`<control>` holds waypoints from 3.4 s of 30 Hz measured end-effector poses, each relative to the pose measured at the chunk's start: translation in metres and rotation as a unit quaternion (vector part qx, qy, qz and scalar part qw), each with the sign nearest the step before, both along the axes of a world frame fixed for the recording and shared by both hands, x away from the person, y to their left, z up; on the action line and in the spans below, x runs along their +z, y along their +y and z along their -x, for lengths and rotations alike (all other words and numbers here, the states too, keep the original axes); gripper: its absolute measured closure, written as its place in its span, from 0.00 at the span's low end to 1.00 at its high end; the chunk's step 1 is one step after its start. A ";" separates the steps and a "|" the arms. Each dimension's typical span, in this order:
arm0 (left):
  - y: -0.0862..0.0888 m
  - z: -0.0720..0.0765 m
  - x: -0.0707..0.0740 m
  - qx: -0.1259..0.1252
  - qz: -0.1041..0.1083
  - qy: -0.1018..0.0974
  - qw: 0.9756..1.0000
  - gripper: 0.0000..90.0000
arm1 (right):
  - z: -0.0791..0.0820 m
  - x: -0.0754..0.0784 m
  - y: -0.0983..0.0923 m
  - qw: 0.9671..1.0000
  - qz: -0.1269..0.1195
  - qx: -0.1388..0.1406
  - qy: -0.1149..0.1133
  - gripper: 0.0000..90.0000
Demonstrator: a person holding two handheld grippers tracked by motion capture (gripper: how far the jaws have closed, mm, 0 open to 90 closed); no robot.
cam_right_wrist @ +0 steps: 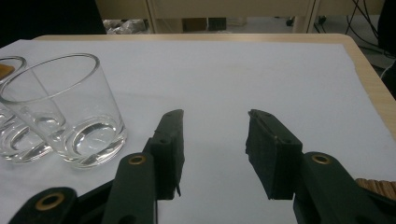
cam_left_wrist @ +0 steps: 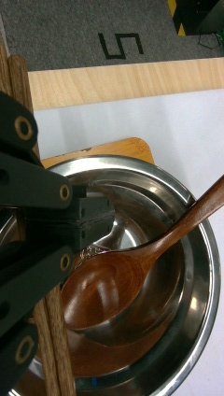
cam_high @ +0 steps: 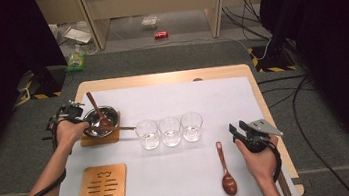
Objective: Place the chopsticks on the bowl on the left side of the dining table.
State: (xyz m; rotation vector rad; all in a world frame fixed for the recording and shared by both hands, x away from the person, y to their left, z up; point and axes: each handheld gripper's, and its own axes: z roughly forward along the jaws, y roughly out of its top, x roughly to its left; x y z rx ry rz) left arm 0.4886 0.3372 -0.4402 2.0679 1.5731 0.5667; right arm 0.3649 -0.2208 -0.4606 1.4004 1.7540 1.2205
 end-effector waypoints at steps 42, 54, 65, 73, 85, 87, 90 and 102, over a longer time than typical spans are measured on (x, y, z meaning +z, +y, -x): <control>0.011 0.015 0.010 0.018 0.030 -0.059 0.998 0.97 | 0.000 0.000 0.001 1.000 0.001 0.000 -0.002 0.63; 0.077 0.048 0.014 0.104 0.002 -0.094 0.990 0.99 | 0.001 0.001 0.001 1.000 0.001 -0.001 -0.001 0.63; 0.089 0.052 -0.011 0.110 0.010 -0.060 0.992 0.99 | 0.001 -0.001 0.002 1.000 0.004 -0.001 0.002 0.63; 0.080 0.050 -0.013 0.101 0.011 -0.057 0.993 0.99 | 0.001 -0.001 0.002 1.000 0.004 -0.001 0.002 0.63; 0.074 0.049 -0.013 0.099 0.011 -0.059 0.993 0.98 | 0.001 0.000 0.001 1.000 0.004 -0.001 0.000 0.63; 0.074 0.050 -0.012 0.098 0.011 -0.059 0.993 0.98 | 0.001 0.000 0.001 1.000 0.004 -0.002 0.000 0.63; 0.075 0.050 -0.012 0.100 0.011 -0.061 0.993 0.97 | 0.001 0.000 0.002 1.000 0.004 -0.001 0.001 0.63; 0.078 0.058 -0.001 0.122 0.030 -0.084 0.989 0.92 | 0.001 0.000 0.002 1.000 0.005 -0.002 0.001 0.63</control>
